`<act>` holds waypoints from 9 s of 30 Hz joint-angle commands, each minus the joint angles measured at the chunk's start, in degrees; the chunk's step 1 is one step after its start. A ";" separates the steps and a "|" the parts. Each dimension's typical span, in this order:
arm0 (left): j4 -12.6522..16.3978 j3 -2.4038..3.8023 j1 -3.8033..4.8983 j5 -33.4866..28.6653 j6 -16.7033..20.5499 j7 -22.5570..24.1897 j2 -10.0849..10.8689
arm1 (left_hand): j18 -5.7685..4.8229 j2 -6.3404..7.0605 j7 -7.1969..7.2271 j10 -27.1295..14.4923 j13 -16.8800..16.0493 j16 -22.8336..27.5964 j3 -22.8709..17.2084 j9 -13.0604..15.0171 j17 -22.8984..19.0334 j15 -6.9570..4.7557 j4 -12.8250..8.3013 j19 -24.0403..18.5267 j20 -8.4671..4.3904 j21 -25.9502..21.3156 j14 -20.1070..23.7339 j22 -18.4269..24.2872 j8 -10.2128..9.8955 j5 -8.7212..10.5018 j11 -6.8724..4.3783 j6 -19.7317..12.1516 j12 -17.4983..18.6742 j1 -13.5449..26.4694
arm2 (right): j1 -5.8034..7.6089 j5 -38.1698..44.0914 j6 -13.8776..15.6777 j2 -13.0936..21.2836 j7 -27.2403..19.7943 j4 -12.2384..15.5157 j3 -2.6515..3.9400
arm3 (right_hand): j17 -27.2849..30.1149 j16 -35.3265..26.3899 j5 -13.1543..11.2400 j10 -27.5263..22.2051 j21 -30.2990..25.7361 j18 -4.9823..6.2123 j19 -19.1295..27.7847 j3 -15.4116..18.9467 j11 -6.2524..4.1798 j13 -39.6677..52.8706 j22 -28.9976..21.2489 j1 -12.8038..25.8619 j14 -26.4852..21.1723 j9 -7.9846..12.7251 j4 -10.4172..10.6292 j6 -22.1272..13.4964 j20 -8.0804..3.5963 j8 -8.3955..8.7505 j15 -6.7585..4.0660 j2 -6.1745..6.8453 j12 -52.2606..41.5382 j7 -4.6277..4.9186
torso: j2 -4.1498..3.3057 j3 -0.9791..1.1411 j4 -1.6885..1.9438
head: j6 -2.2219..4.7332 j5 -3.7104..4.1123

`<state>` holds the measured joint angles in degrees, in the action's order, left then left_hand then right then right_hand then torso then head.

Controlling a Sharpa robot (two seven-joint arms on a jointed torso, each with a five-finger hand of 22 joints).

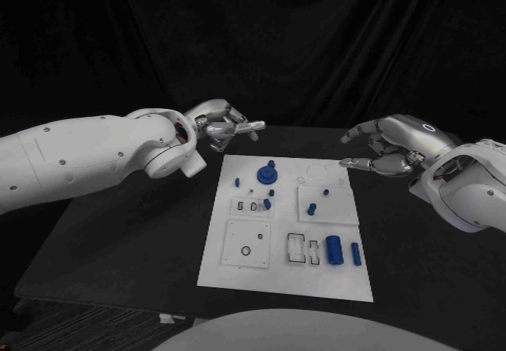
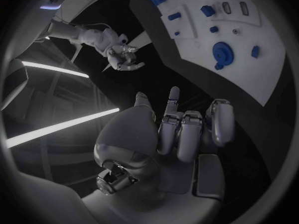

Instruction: Assemble the parts on the task board

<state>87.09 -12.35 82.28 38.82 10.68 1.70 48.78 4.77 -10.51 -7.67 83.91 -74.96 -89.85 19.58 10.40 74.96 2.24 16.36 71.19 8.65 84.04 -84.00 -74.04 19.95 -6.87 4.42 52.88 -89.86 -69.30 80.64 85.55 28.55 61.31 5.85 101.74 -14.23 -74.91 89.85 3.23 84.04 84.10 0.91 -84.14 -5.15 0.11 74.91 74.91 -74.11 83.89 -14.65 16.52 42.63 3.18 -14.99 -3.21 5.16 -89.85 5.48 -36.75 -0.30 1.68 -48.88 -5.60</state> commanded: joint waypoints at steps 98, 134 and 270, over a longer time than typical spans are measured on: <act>-6.55 0.04 -6.63 18.81 -24.07 -38.47 -15.47 | -2.49 0.92 5.07 6.09 -15.04 -0.15 -9.21 19.40 15.04 -5.36 -6.24 10.58 -5.20 2.17 -6.00 -8.61 1.47 -7.25 -5.38 7.24 -0.14 3.93 | -6.09 -0.15 -1.40 -2.64 2.24 -4.18 0.02 | -15.09 0.15 1.47 5.96 0.22 0.58 -2.71 -0.03 0.28 15.09 13.14 0.20 6.11 0.28 -0.06 1.78 0.11 -0.82 0.15 -1.74 -0.15 0.27 | 1.41 3.06 -3.76 | -1.12 -2.76; -7.22 0.04 -7.02 18.81 -24.19 -38.04 -15.72 | -2.46 2.20 5.51 6.09 -15.04 -0.15 -15.10 21.11 15.04 -5.84 -10.63 10.71 -5.69 1.76 -6.00 -8.67 -1.61 -10.21 -5.85 7.82 -0.14 0.91 | -6.28 -0.15 -2.22 -2.76 2.79 -4.76 0.03 | -15.09 0.15 1.55 5.96 -0.01 0.64 -2.60 0.05 0.33 15.09 13.05 0.18 6.11 0.39 -0.17 1.90 0.15 -0.82 0.20 -1.86 -0.15 0.33 | 1.59 3.03 -3.72 | -1.12 -2.71; -3.88 0.02 -8.87 15.29 -17.25 -40.72 -9.98 | -2.63 11.15 6.45 6.09 -15.04 -0.15 -46.10 30.93 15.04 -7.22 -18.72 12.20 -7.10 1.01 -6.00 -10.07 -5.25 -19.70 -7.09 11.62 -0.14 14.23 | -7.72 -0.15 -4.34 -2.01 3.78 -5.28 0.02 | -15.09 0.15 1.81 5.96 -0.30 0.71 -2.46 0.10 0.44 15.09 12.95 -0.37 6.11 0.67 -0.36 2.04 0.26 -0.76 0.31 -2.23 -0.15 0.44 | 1.66 2.97 -3.72 | -1.12 -4.08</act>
<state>83.06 -12.23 73.76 54.44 -6.65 -39.83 38.92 2.60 1.25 -1.43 84.14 -74.91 -89.85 -26.19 41.39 74.91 -4.80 -2.37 83.38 1.83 85.38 -84.05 -74.91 14.93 -26.23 -2.23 64.49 -89.80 -55.25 73.08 85.28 24.39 59.26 8.80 96.46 -14.24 -74.90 89.85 4.84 84.04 84.09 0.91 -84.14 -5.30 0.11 74.90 74.90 -74.26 83.89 -14.03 16.36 44.21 3.17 -15.42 -3.21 3.38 -89.85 5.94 -35.11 2.65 -2.03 -50.00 -9.67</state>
